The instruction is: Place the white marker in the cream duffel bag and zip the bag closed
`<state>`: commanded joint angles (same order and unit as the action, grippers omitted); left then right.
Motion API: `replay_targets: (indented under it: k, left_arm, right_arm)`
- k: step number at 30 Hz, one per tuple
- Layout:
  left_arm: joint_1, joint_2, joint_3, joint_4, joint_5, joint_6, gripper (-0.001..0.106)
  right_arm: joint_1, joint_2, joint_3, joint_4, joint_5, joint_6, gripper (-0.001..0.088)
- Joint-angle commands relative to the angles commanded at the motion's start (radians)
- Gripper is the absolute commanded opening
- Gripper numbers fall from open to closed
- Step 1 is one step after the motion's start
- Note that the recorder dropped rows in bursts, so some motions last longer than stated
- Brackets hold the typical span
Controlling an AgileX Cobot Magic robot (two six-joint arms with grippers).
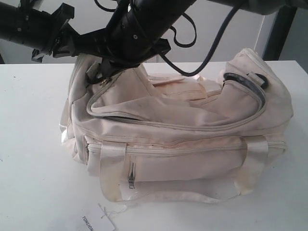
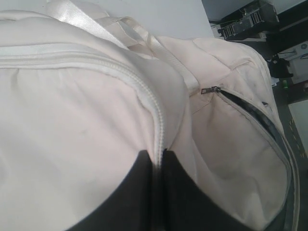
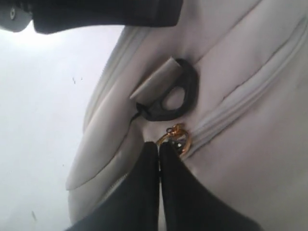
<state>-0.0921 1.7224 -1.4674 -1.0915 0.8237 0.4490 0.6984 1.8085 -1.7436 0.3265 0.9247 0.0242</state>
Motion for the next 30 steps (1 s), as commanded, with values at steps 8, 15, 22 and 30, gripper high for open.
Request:
replay_targets:
  k: [8,15,22,30]
  left_arm:
    - [0.0,0.0,0.0,0.0,-0.006,0.0,0.0]
    - [0.0,0.0,0.0,0.0,-0.002,0.0,0.0]
    - [0.0,0.0,0.0,0.0,-0.002,0.0,0.0]
    - [0.0,0.0,0.0,0.002,-0.001,0.0,0.0]
  right_arm:
    - [0.037,0.0,0.0,0.085,0.018,-0.085,0.0]
    - [0.039,0.0,0.0,-0.054,-0.078,0.02,0.0]
    - [0.039,0.043,0.0,-0.208,-0.104,0.204,0.0041]
    - [0.039,0.094,0.0,-0.203,-0.153,0.259,0.0293]
